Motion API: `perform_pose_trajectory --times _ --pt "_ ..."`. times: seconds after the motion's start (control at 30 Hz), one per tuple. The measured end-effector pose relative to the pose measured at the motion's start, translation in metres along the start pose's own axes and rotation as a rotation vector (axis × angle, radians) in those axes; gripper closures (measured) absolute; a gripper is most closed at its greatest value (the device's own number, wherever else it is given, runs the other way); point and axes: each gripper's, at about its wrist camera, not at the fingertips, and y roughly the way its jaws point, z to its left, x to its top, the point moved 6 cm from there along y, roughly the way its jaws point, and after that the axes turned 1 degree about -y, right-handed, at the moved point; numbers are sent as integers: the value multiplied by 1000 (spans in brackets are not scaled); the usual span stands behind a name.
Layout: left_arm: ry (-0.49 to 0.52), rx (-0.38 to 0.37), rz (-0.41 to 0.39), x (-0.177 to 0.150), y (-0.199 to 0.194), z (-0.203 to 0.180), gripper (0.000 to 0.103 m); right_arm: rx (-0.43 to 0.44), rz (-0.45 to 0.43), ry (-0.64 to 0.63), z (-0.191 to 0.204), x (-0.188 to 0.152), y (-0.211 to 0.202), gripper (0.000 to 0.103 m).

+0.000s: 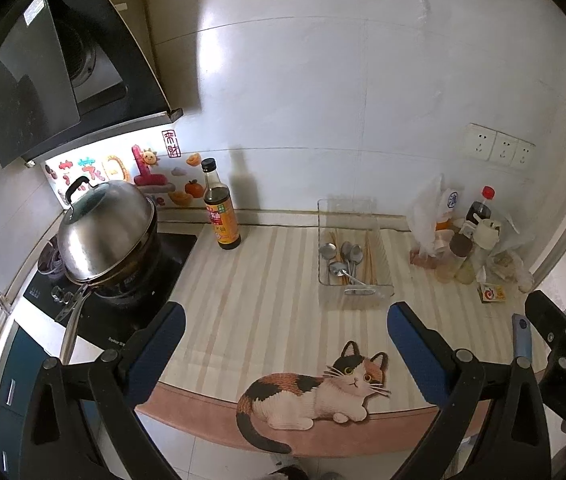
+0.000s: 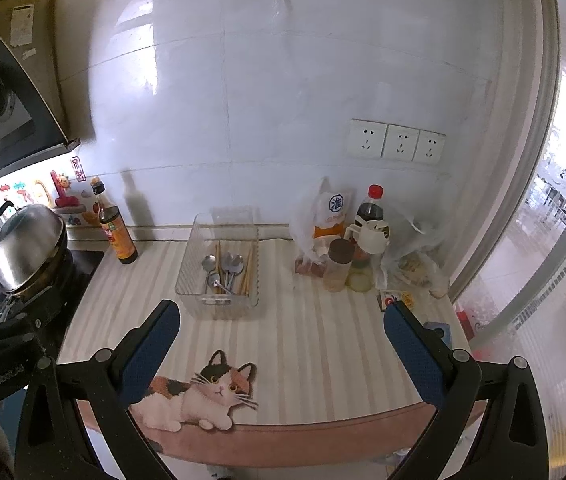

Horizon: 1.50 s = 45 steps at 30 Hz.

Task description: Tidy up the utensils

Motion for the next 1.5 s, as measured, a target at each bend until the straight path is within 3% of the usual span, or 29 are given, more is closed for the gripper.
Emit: perform_pose_trajectory --times 1.5 --pt "34 -20 0 -6 0 7 0 7 23 -18 -3 -9 3 0"
